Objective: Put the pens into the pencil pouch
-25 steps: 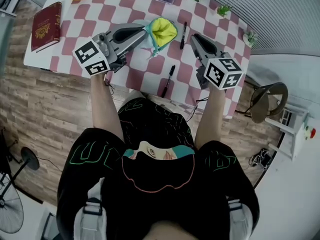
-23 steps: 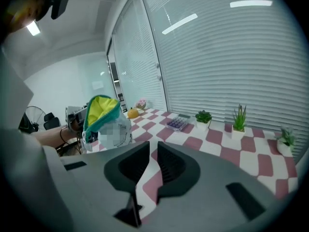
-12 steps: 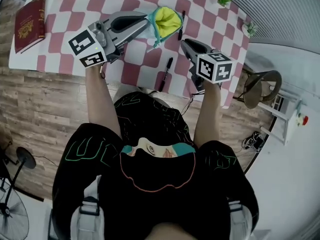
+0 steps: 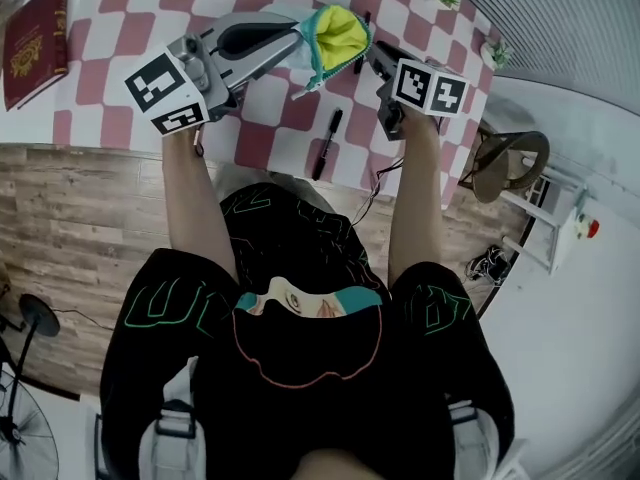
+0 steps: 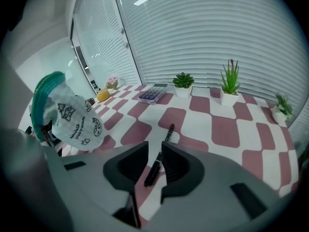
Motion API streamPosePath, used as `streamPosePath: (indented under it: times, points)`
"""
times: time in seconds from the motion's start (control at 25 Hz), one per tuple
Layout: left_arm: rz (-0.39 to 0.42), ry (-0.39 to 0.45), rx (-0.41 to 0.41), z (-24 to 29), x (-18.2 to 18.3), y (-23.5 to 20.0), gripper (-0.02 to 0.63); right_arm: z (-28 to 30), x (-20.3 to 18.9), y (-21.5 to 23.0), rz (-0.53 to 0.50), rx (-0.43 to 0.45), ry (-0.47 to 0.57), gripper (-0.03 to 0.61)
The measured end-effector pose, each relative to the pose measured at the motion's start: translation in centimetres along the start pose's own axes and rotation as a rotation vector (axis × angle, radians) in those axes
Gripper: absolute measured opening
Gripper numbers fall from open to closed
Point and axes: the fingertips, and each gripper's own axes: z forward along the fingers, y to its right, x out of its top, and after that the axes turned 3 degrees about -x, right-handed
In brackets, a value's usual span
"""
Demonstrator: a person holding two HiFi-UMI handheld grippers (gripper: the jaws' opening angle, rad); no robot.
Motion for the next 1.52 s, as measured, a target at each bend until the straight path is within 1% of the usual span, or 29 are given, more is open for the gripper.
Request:
streamPosePath:
  times: [0.12, 0.4, 0.6, 0.76, 1.0, 1.08, 1.16, 1.28, 1.4, 1.52]
  points:
    - [-0.001, 0.0, 0.002, -0.1, -0.2, 0.0, 0.003, 1.1, 1.0, 0.6, 0.002, -0.002, -0.022, 0.071]
    - [-0.007, 0.013, 0.016, -0.9, -0.1, -0.2, 0.003, 3.7, 2.4, 1.7, 0.005, -0.012, -0.109, 0.08]
    - [-0.011, 0.027, 0.028, -1.3, 0.3, -0.2, 0.002, 4.7, 2.9, 3.3, 0.077, -0.026, -0.129, 0.08]
    - [0.002, 0.024, 0.028, -0.7, 0.8, 0.1, 0.003, 4.9, 3.3, 4.4, 0.146, -0.014, -0.139, 0.08]
    - [0.015, 0.01, 0.034, -1.7, 0.9, -1.0, 0.002, 7.2, 2.8, 4.7, 0.18, -0.046, -0.194, 0.078]
    - [0.02, 0.008, 0.041, -1.7, 1.2, -1.1, 0.003, 7.1, 2.8, 4.7, 0.178, -0.052, -0.201, 0.061]
    - [0.024, 0.007, 0.053, -1.5, 1.3, -1.1, 0.003, 7.1, 2.8, 4.6, 0.183, -0.052, -0.2, 0.044]
    - [0.028, -0.009, 0.086, -1.3, 1.2, -1.5, 0.003, 6.8, 2.9, 4.5, 0.208, -0.039, -0.179, 0.041]
    - [0.033, -0.032, 0.127, -1.3, 0.9, -2.0, 0.003, 5.9, 3.6, 4.1, 0.249, -0.007, -0.116, 0.04]
    - [0.036, -0.035, 0.142, -1.3, 1.0, -2.1, 0.003, 4.7, 4.7, 3.3, 0.262, 0.03, -0.032, 0.04]
